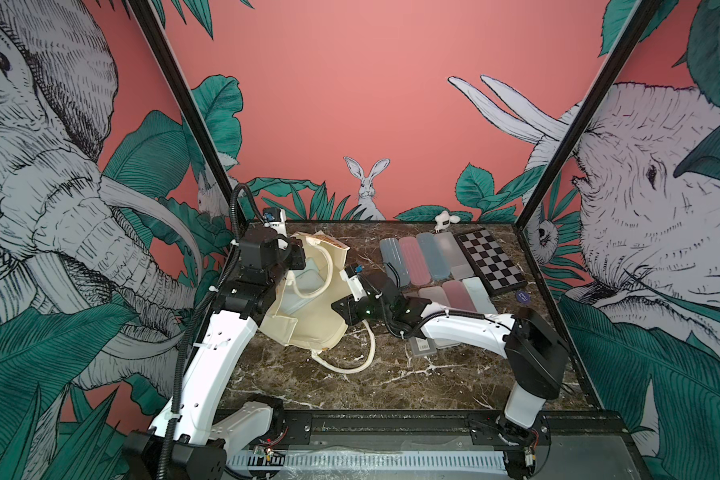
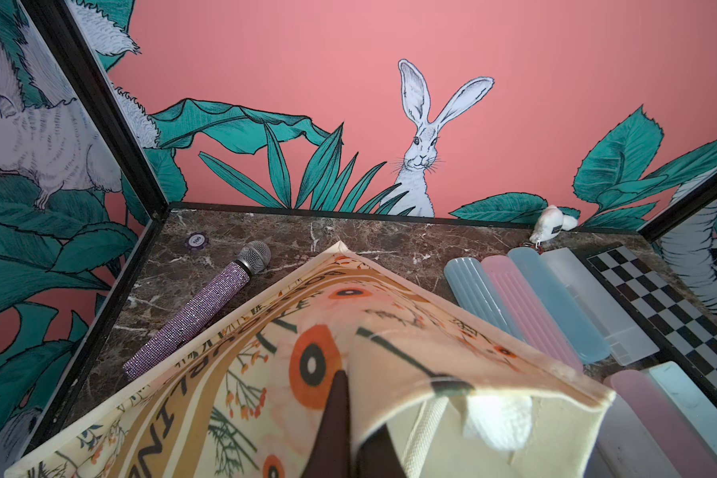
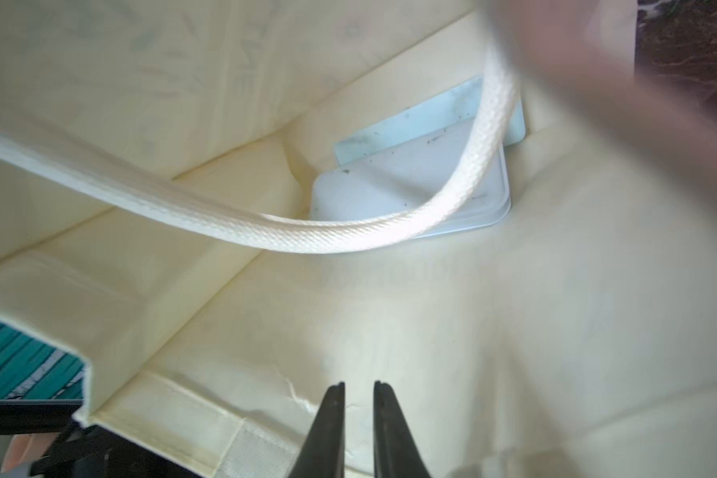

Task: Take out the pencil case from the canvas bag
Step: Pick up the pencil case from the canvas bag.

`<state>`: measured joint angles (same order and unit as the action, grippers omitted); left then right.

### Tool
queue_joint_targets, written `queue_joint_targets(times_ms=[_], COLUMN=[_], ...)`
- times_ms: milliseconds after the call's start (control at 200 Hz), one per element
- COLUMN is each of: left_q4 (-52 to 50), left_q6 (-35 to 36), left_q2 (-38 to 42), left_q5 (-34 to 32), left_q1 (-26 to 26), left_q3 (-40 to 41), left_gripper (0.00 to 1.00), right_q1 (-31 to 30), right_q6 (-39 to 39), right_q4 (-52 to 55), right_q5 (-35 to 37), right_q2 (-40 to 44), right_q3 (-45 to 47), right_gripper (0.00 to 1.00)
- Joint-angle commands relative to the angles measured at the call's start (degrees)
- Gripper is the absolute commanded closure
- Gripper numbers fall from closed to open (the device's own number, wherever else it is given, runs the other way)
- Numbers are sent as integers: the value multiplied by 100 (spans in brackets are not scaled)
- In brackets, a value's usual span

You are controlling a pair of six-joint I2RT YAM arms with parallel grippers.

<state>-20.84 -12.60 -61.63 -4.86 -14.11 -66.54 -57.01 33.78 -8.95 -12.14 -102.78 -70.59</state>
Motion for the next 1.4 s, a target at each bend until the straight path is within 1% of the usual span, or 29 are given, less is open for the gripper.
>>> queue_joint_targets(times_ms=[0, 80, 150, 205, 280, 355, 410, 570, 655, 720, 850, 950, 1035, 1125, 1230, 1315, 1395], left_q4=[342, 345, 323, 305, 258, 162, 112, 74, 44, 36, 27, -3, -35, -43, -29, -10, 27], left_q6=[-250, -278, -303, -312, -313, -304, -287, -296, -298, -309, -344, -349, -444, -493, -564, -624, -671], left_q2=[91, 65, 23, -1, -47, -101, -143, -166, -183, -183, -168, -186, -197, -187, -162, -144, -123], left_q5=[94, 127, 146, 159, 147, 114, 104, 97, 93, 91, 106, 170, 128, 130, 100, 99, 72], left_q1=[-36, -57, -70, -83, -99, -109, -110, -127, -134, -128, -145, -167, -180, -211, -266, -332, -397], left_q3=[41, -4, -70, -127, -228, -332, -396, -450, -486, -491, -547, -624, -691, -715, -709, -708, -693], left_gripper=[100, 100, 100, 100, 100, 100, 100, 100, 100, 100, 100, 100, 100, 100, 100, 100, 100], right_q1=[-35, -51, -90, -132, -203, -280, -333, -400, -510, -542, -539, -544, -531, -489, -381, -233, -70], right_q6=[-144, -219, -376, -598, -979, -1409, -1764, -2557, -2983, -3054, -2726, -2231, -1726, -1131, -303, 568, 1374], right_q4=[385, 719, 861, 1093, 1467, 1574, 1540, 1634, 1735, 1797, 1697, 1743, 1494, 1111, 1031, 854, 245], right_q5=[391, 590, 705, 844, 1239, 1647, 1821, 1890, 2145, 2277, 2177, 2095, 2160, 2044, 1800, 1612, 1269], right_q2=[-220, -449, -619, -766, -910, -929, -903, -902, -941, -1016, -1257, -1525, -1613, -1628, -1756, -1832, -1918], right_q3=[-392, -724, -904, -1096, -1351, -1365, -1297, -1243, -1312, -1371, -1407, -1605, -1549, -1390, -1475, -1427, -1157], right_gripper=[89, 91, 91, 92, 93, 93, 93, 93, 93, 94, 96, 97, 97, 97, 96, 95, 92])
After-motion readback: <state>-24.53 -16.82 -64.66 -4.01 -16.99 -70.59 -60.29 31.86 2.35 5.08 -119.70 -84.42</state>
